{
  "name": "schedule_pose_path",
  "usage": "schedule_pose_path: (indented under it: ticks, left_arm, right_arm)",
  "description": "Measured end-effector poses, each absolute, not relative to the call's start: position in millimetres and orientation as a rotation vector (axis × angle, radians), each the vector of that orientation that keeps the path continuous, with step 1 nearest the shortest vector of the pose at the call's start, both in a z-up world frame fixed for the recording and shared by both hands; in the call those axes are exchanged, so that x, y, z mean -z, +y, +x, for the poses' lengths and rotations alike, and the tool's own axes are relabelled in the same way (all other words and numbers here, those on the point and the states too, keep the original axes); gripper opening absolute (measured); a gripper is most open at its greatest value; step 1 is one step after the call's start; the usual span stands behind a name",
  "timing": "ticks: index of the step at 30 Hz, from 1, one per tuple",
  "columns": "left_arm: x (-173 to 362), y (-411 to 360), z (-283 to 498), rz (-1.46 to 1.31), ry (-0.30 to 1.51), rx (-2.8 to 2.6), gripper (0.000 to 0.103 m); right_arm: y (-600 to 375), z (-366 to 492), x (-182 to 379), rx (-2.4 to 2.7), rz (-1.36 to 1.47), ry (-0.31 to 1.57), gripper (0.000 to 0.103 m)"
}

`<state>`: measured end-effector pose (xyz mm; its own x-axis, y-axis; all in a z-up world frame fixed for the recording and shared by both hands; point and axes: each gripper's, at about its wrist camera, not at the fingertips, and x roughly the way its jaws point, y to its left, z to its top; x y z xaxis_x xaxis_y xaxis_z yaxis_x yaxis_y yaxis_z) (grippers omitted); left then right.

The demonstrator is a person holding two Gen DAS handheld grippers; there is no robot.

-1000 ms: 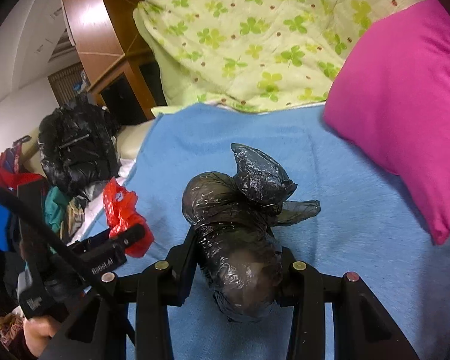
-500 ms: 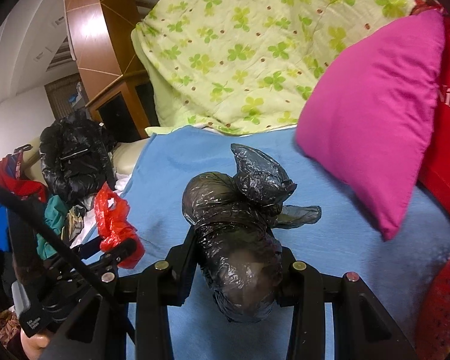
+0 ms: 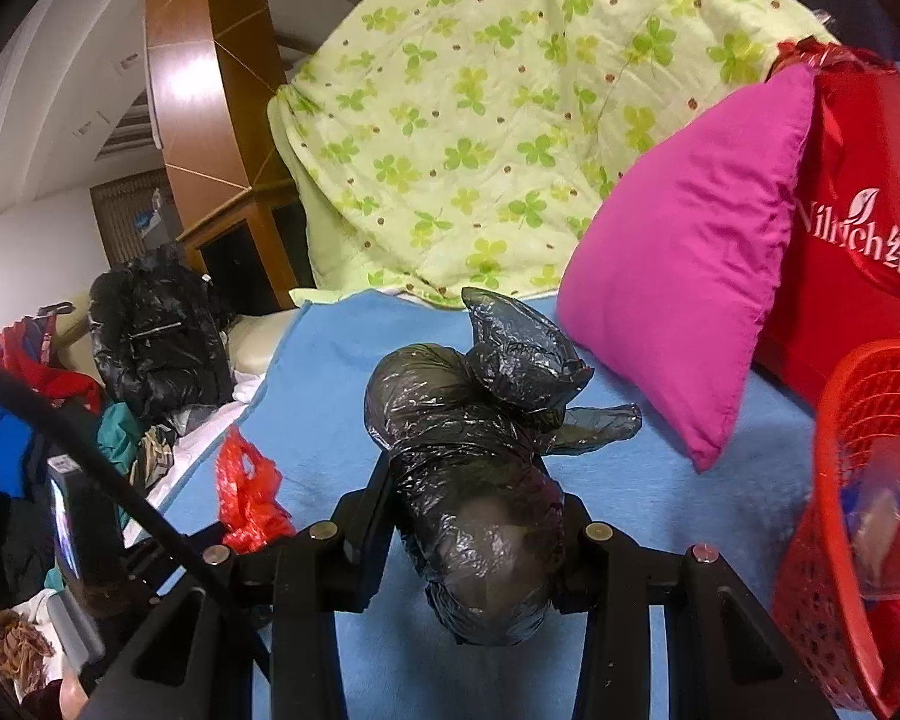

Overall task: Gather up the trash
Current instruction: 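Close the left tool on the red plastic bag and lift it, then carry the red bag and black bag over the red mesh basket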

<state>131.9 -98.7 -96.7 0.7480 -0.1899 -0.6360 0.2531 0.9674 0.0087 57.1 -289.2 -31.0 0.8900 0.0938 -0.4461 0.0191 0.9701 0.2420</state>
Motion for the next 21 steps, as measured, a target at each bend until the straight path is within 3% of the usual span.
schedule_pose_path:
  ticks: [21]
  left_arm:
    - [37.5,-145.9,67.4,0.185,0.568,0.335,0.06]
  right_arm:
    - [-324.9,-11.4,4.0,0.015,0.284,0.334,0.043]
